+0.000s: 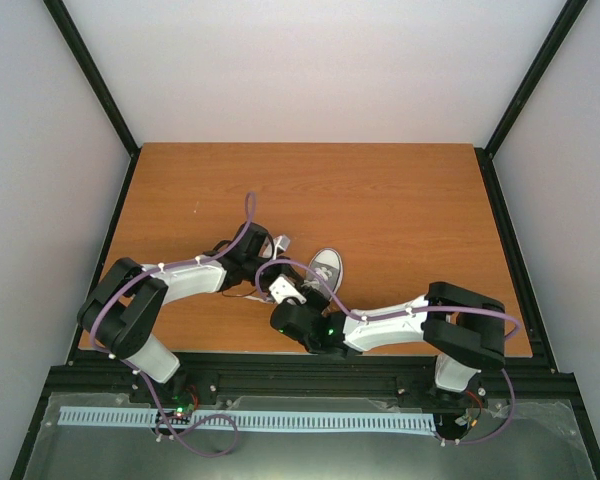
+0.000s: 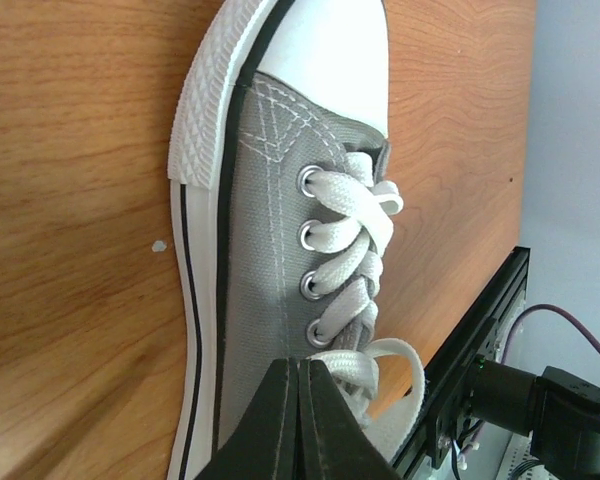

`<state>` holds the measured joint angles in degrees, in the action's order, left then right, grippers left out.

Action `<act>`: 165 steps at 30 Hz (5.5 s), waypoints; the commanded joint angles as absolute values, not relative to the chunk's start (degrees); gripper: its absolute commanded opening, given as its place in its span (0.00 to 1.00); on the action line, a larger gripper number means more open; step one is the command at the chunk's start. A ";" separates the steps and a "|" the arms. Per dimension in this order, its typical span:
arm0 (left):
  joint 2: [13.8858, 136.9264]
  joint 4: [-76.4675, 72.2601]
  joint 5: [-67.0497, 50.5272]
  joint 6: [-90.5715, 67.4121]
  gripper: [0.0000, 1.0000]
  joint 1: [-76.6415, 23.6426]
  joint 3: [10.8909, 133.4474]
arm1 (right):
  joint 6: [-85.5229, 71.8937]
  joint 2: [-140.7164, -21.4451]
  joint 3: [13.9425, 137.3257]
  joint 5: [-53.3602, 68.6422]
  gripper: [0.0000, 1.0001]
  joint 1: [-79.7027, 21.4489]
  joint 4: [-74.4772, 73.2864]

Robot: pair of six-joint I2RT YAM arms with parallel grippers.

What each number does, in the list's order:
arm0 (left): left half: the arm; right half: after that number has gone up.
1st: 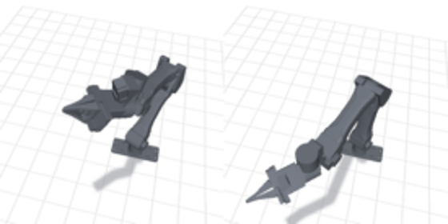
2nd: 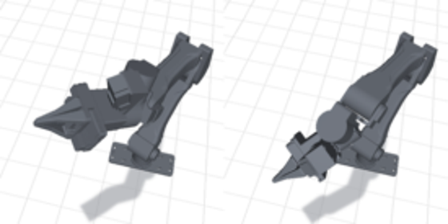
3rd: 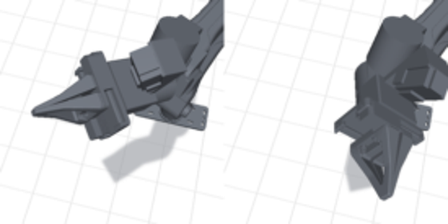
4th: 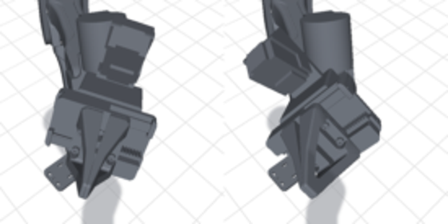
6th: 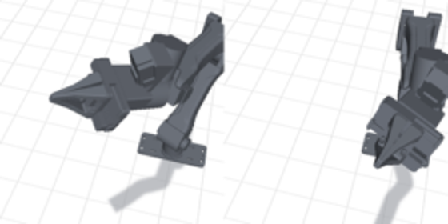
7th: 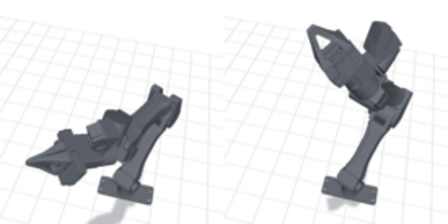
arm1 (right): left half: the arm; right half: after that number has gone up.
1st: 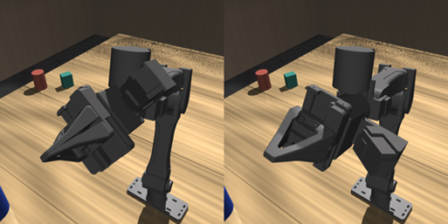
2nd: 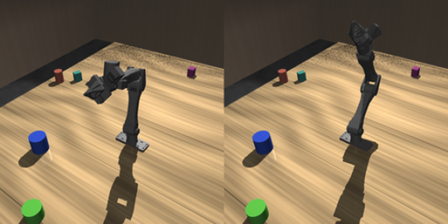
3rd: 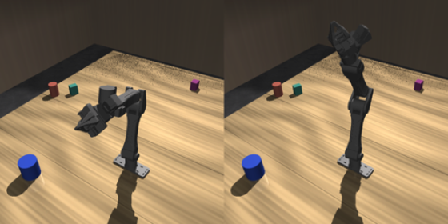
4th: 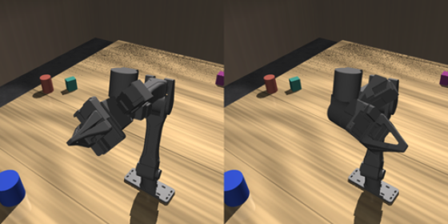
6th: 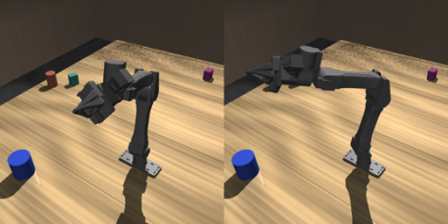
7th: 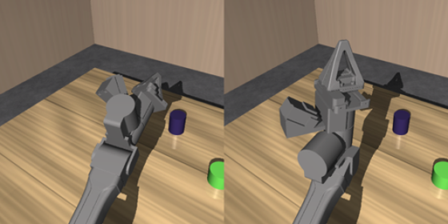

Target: Tie the shoes

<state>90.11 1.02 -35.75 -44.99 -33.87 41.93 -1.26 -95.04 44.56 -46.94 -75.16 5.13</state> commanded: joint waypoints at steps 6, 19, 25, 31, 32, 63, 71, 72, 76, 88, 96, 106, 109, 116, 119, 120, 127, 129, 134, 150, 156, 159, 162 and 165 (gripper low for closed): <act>88.56 -0.54 -35.19 -44.97 0.01 -33.93 42.63 | -12.07 -83.40 36.41 -24.98 0.03 -68.87 9.20; 89.33 -0.71 -33.79 -44.61 0.01 -33.93 42.20 | -25.39 -73.78 25.50 0.01 0.06 -55.42 19.57; 88.91 -0.48 -31.70 -44.56 0.01 -33.93 41.59 | -28.97 -69.53 21.98 0.15 0.07 -54.08 20.24; 88.58 0.31 -29.91 -43.97 0.01 -33.93 41.41 | -31.12 -68.33 20.96 -1.19 0.03 -53.41 18.72; 88.49 0.41 -29.55 -43.88 0.01 -33.93 41.38 | -31.52 -68.25 20.88 -1.23 0.03 -53.21 18.52; 88.67 -1.94 -33.13 -32.93 0.01 -33.31 40.76 | -27.95 -56.75 18.64 2.01 0.53 -52.20 7.00; 86.73 -1.19 -36.14 -28.42 0.01 -33.31 40.66 | -29.74 -52.28 15.77 10.17 0.58 -40.63 9.18; 86.62 -1.25 -36.11 -28.40 0.01 -33.31 40.69 | -30.18 -53.39 15.29 11.70 0.55 -39.20 10.20; 86.70 -1.87 -35.97 -28.88 0.01 -33.31 40.36 | -28.14 -60.67 14.82 18.16 0.44 -36.83 14.70; 86.40 -2.43 -35.69 -29.77 0.01 -33.31 40.11 | -17.01 -68.64 19.66 22.35 0.33 -38.58 12.48; 86.82 -2.32 -35.79 -30.03 0.01 -33.31 40.38 | -15.01 -72.66 22.00 20.83 0.28 -41.28 11.91; 87.08 -2.59 -36.00 -30.40 0.01 -33.31 40.65 | -13.98 -75.79 23.67 17.52 0.27 -43.74 12.25; 87.45 -2.69 -36.27 -30.49 0.01 -33.31 40.78 | -13.52 -76.02 23.96 16.88 0.24 -44.22 12.16; 85.87 -4.46 -35.21 -32.17 0.02 -33.31 40.06 | -13.93 -75.04 23.78 15.08 0.03 -45.00 11.54; 83.79 -4.90 -33.37 -33.02 0.09 -33.31 39.15 | -15.14 -72.38 22.60 13.24 0.03 -45.02 10.15; 83.10 -5.16 -32.92 -33.29 0.12 -33.31 38.80 | -15.62 -71.57 22.34 12.23 0.03 -45.05 8.96; 78.96 -6.57 -31.14 -34.43 0.45 -33.31 36.35 | -17.66 -67.50 20.05 8.62 0.03 -45.02 4.70; 78.80 -7.12 -31.90 -34.60 0.48 -33.31 35.77 | -18.21 -67.34 19.64 8.44 0.03 -45.00 4.21; 79.93 -9.59 -34.09 -36.29 0.47 -33.31 33.73 | -19.95 -67.32 18.92 6.44 0.03 -45.00 3.10; 83.55 -11.94 -39.57 -36.61 0.39 -33.31 34.45 | -22.00 -66.46 18.12 4.16 0.03 -44.95 2.92; 84.21 -12.03 -39.97 -36.26 0.34 -33.31 34.75 | -22.04 -66.45 18.19 4.39 0.03 -44.92 3.16; 84.78 -12.68 -40.32 -36.47 0.33 -33.31 34.84 | -21.98 -66.53 18.19 4.26 0.03 -44.91 2.99; 85.20 -12.83 -40.57 -36.39 0.22 -33.31 35.28 | -22.33 -66.70 18.00 3.88 0.03 -44.93 2.89; 85.35 -12.93 -40.87 -36.39 0.03 -33.29 35.46 | -22.92 -66.28 18.11 3.35 0.05 -44.96 2.44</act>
<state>85.03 -10.74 -39.62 -36.71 -33.74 33.30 -21.91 -67.31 18.68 4.84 -44.69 2.74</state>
